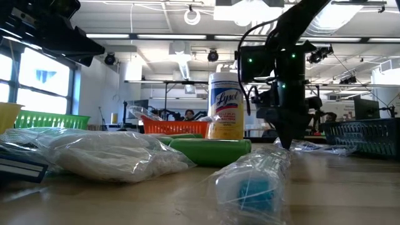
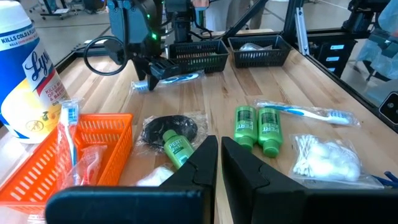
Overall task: Pick & Place Travel size toiletries
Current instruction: Put the blue toothbrush into the orange bin
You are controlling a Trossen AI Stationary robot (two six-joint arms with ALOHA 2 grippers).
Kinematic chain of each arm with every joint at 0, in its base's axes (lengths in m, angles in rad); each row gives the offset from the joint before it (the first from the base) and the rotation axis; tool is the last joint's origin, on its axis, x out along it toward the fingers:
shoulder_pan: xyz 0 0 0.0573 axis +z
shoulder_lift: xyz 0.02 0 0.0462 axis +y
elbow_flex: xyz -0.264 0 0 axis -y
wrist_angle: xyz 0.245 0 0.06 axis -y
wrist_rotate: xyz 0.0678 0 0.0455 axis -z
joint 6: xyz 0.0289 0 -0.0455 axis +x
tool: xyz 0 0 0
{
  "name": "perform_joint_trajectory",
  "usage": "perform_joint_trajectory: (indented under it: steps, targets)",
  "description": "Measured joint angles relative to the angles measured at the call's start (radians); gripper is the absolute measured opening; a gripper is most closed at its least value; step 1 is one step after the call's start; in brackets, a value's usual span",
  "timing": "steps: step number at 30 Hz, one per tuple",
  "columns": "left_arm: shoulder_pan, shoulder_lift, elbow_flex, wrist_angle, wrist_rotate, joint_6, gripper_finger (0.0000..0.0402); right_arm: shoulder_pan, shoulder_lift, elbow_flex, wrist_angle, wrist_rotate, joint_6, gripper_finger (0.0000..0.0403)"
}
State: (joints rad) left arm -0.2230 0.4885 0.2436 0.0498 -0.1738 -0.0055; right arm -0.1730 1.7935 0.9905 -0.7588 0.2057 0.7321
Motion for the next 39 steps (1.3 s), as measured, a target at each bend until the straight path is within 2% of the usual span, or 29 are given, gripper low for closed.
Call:
perform_joint_trajectory:
  steps: [8,15,26,39]
  targets:
    - [0.000,0.000,0.000,0.000,0.000,0.000,0.0019,0.001,0.002,0.000,0.015,-0.011,0.000,0.0115]
    - [0.000,0.000,0.000,0.000,0.000,0.000,0.0019,0.003,0.002,0.000,0.027,-0.024,0.000,0.0078]
    - [0.000,0.000,0.000,0.000,0.000,0.000,0.0019,0.003,0.000,-0.001,0.036,-0.024,0.000,0.0070]
    - [0.000,0.000,0.000,0.000,0.000,0.000,0.0019,0.010,-0.121,-0.005,0.145,-0.038,-0.071,0.0065]
